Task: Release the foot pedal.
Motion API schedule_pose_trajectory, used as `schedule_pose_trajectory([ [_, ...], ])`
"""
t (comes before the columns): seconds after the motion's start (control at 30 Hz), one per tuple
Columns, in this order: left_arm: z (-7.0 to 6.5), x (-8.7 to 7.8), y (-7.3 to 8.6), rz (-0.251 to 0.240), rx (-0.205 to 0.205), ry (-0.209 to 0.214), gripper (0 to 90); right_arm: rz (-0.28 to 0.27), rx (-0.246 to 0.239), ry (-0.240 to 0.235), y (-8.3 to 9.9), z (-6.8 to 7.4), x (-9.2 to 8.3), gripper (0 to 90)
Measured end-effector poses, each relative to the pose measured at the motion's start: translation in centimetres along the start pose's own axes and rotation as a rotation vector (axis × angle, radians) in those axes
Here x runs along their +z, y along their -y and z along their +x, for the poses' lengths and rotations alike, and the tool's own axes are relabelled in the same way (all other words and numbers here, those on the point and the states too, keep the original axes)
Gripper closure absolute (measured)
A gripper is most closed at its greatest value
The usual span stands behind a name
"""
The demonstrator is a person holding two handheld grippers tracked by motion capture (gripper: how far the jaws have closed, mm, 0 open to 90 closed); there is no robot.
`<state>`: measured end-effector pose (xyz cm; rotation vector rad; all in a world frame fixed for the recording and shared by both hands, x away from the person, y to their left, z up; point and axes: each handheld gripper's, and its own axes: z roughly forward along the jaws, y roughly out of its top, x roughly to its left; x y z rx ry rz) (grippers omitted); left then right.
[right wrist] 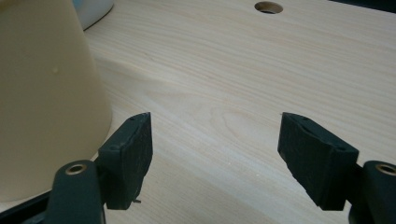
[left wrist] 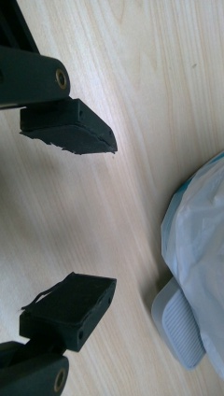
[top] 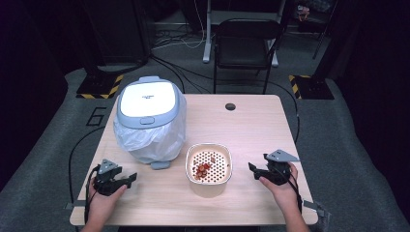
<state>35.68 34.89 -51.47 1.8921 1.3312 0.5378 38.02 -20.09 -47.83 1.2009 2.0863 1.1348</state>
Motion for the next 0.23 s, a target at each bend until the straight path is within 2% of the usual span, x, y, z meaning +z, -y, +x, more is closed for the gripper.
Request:
schedule_pose_trajectory([
  [0.03, 0.0, 0.1, 0.0, 0.000, -0.008, -0.002, 28.8, 0.006, 0.007, 0.002, 0.2, 0.1, 0.1, 26.0],
  [0.13, 0.2, 0.2, 0.1, 0.003, 0.005, -0.010, 28.6, 0.024, -0.006, -0.007, 0.9, 0.2, 0.9, 25.9],
  [0.23, 0.4, 0.3, 0.1, 0.003, 0.001, -0.021, 28.6, 0.029, 0.011, -0.004, 1.3, 0.2, 1.6, 24.9],
])
